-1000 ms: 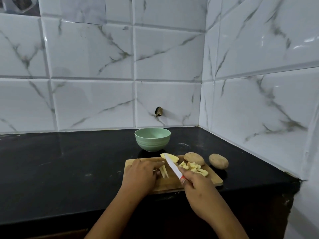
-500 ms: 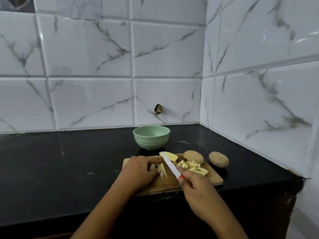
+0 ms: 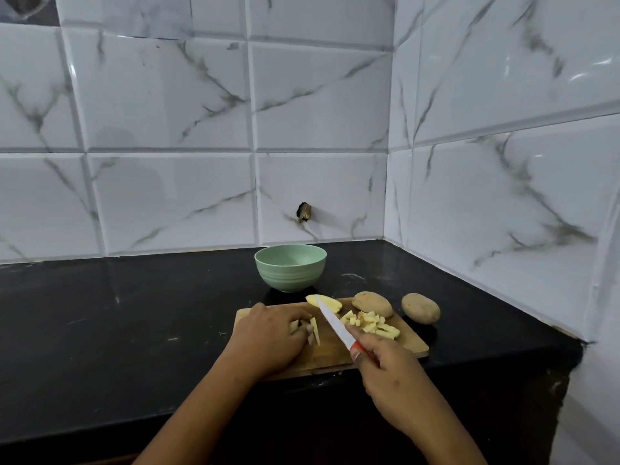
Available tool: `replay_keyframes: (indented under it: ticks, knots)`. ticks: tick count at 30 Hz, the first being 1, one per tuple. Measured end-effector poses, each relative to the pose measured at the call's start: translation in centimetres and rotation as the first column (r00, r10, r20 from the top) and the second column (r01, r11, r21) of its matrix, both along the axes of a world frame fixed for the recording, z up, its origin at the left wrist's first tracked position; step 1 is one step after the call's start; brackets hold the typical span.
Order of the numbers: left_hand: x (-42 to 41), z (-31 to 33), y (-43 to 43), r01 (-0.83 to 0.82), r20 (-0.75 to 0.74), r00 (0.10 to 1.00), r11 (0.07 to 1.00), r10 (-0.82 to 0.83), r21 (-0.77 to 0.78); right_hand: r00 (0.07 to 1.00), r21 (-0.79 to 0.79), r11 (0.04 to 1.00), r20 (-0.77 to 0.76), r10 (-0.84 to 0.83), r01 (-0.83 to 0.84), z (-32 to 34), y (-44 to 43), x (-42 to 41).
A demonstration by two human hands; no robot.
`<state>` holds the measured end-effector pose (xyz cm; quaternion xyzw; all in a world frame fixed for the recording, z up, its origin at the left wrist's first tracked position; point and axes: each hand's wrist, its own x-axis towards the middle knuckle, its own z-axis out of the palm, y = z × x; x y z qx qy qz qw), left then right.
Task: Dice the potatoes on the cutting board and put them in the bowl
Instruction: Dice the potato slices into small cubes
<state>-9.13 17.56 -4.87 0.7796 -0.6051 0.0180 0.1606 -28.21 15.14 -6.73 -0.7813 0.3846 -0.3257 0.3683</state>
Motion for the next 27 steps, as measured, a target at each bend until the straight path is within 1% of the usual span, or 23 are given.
replay_keyframes:
  ticks: [4, 10, 14, 20, 23, 25, 27]
  knots:
    - [-0.9, 0.1, 0.7, -0.001, 0.075, 0.997, 1.0, 0.001, 0.005, 1.0, -0.001, 1.0, 0.005, 0.003, -0.003, 0.0, 0.1, -0.2]
    - [-1.5, 0.4, 1.4, -0.002, 0.076, 0.997, 1.0, 0.003, -0.012, 1.0, 0.0, 1.0, 0.002, 0.006, -0.006, -0.5, 0.1, -0.6]
    - [-1.4, 0.1, 1.4, -0.005, 0.121, 0.993, 0.999, 0.012, -0.051, 1.0, -0.018, 0.999, -0.006, -0.027, 0.027, -0.5, 0.5, -1.2]
    - [-0.7, 0.1, 0.6, -0.032, 0.159, 0.986, 0.998, 0.042, -0.062, 0.998, -0.027, 0.998, -0.015, -0.065, 0.065, -0.6, 1.1, -1.7]
    - [1.0, 0.0, 0.1, -0.05, 0.107, 0.993, 0.998, 0.054, -0.043, 0.997, -0.049, 0.997, -0.051, -0.064, 0.061, -0.5, 1.5, -1.8]
    - [1.7, 0.1, 0.3, -0.027, 0.102, 0.994, 0.999, 0.03, -0.032, 0.996, -0.059, 0.996, -0.058, -0.07, 0.067, -0.5, 1.9, -1.8]
    - [1.5, 0.2, 0.8, 0.045, 0.153, 0.987, 0.998, -0.039, -0.036, 0.994, -0.085, 0.994, -0.074, -0.082, 0.076, -0.5, 2.2, -1.7]
